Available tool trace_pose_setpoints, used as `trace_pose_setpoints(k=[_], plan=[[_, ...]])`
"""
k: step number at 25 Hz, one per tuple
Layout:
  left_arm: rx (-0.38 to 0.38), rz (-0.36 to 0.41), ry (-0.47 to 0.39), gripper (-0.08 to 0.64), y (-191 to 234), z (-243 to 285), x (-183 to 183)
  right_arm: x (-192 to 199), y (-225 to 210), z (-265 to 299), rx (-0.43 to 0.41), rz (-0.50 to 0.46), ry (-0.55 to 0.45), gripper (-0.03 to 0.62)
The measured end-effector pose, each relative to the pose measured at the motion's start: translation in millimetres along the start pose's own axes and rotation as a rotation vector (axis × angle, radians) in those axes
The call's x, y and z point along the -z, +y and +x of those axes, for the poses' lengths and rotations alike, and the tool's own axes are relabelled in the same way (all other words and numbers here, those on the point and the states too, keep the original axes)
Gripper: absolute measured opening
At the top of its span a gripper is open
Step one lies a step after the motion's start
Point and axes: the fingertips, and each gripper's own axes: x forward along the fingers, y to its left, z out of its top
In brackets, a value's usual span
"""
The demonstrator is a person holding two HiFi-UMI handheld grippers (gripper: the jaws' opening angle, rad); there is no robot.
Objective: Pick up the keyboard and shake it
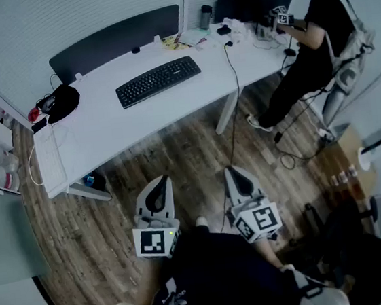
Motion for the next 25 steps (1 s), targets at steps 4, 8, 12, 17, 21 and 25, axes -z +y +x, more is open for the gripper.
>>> trace_pose_setpoints(k=[4, 8, 12, 17, 21, 25], plan=[[-0.014, 0.000, -0.022, -0.003, -12.7, 9.0, -1.7, -4.7, -14.0, -2.9, -0.017, -0.024, -0.012, 0.005], [-0.045, -0.019, -0.017, -0.002, -21.1, 10.1, -1.5, -6.6, -23.6, -8.5, -0.040, -0.034, -0.015, 0.005], [-0.081, -0.004, -0.028, -0.003, -32.0, 6.5, 0.1, -7.9, -31.7, -15.2, -0.073, -0.053, -0.032, 0.005], [-0.108, -0.025, -0.018, -0.003, -39.7, 1.4, 6.8, -7.1, -42.0, -18.7, -0.095, -0.018, -0.058, 0.005], [-0.123, 0.021, -0.014, -0.002, -39.5, -1.6, 7.6, -4.9, -40.3, -22.4, -0.100, -0.005, -0.045, 0.005], [-0.128, -0.026, -0.007, -0.003, -28.8, 7.6, 8.1, -6.3, -42.7, -14.4, -0.098, -0.007, -0.043, 0.005]])
